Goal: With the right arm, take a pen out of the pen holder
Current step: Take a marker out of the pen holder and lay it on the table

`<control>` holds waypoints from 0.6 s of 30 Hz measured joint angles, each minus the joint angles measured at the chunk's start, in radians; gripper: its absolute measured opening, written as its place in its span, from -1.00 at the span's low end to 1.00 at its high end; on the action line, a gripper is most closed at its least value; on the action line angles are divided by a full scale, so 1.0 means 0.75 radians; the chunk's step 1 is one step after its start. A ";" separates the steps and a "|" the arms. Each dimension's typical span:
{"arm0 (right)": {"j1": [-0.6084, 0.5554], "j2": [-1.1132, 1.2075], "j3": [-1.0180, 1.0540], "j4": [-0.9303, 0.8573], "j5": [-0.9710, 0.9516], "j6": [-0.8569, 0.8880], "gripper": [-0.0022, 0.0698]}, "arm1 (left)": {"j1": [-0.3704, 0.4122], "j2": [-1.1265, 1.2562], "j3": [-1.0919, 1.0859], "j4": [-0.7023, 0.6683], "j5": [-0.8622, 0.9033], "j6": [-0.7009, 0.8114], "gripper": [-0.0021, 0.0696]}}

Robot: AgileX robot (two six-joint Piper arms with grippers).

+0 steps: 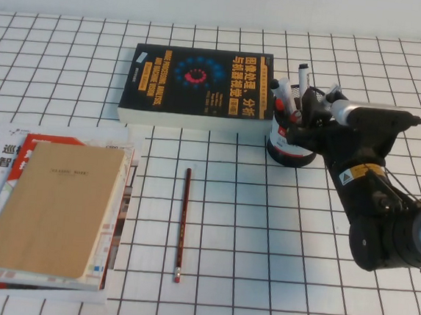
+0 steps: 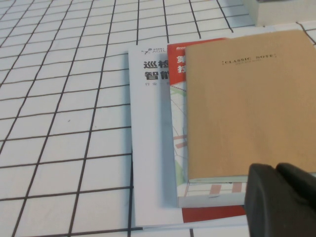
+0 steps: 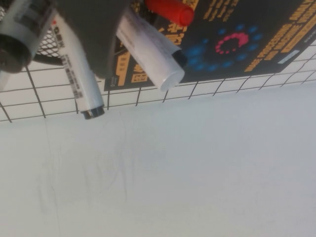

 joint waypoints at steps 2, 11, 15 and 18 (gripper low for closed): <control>0.000 0.009 -0.022 0.000 0.023 0.000 0.05 | 0.000 0.000 0.000 0.000 0.000 0.000 -0.95; -0.008 0.014 -0.052 0.000 0.092 0.000 0.03 | 0.000 0.000 0.000 0.000 0.000 0.000 -0.95; -0.008 0.014 -0.052 0.000 0.097 0.000 -0.17 | 0.000 0.000 0.000 0.000 0.000 0.000 -0.95; -0.008 0.017 -0.052 0.000 0.098 0.000 -0.40 | 0.000 0.000 0.000 0.000 0.000 0.000 -0.95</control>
